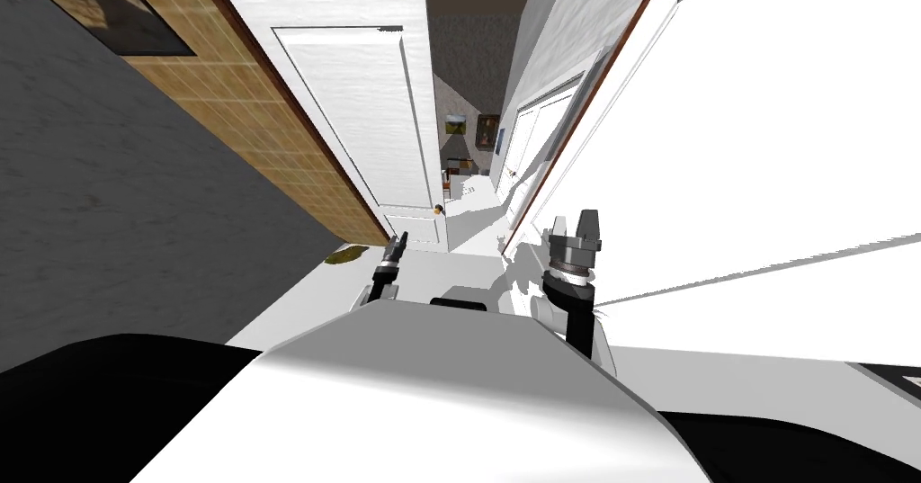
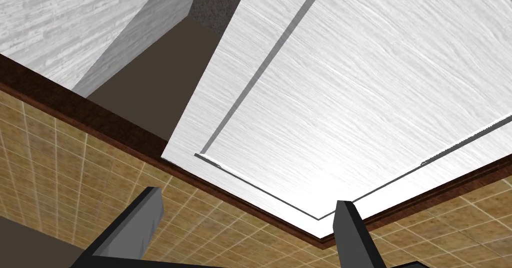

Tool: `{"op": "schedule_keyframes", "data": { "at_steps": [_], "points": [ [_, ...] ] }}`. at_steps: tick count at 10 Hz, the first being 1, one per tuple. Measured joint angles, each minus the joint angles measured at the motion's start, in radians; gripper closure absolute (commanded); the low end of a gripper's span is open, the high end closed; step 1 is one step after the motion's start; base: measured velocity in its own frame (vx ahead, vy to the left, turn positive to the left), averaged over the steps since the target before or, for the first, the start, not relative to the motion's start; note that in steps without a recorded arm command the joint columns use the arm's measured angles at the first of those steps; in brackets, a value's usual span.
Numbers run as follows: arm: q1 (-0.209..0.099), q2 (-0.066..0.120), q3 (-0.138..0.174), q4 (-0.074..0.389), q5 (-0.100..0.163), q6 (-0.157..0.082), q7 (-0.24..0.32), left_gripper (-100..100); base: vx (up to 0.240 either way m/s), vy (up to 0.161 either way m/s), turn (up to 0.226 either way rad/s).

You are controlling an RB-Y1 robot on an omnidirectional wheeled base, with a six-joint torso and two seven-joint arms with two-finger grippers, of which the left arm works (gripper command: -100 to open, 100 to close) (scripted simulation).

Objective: Pull the door open

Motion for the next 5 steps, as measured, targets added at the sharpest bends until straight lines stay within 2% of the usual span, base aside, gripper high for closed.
{"op": "schedule_keyframes", "data": {
  "at_steps": [4,5],
  "points": [
    [-0.022,0.005,0.025,0.086,-0.016,-0.020,-0.081,-100,0.104,0.002,-0.061],
    [-0.027,0.002,0.030,0.110,-0.020,-0.028,-0.104,-100,0.103,0.002,-0.055]
  ]
}}
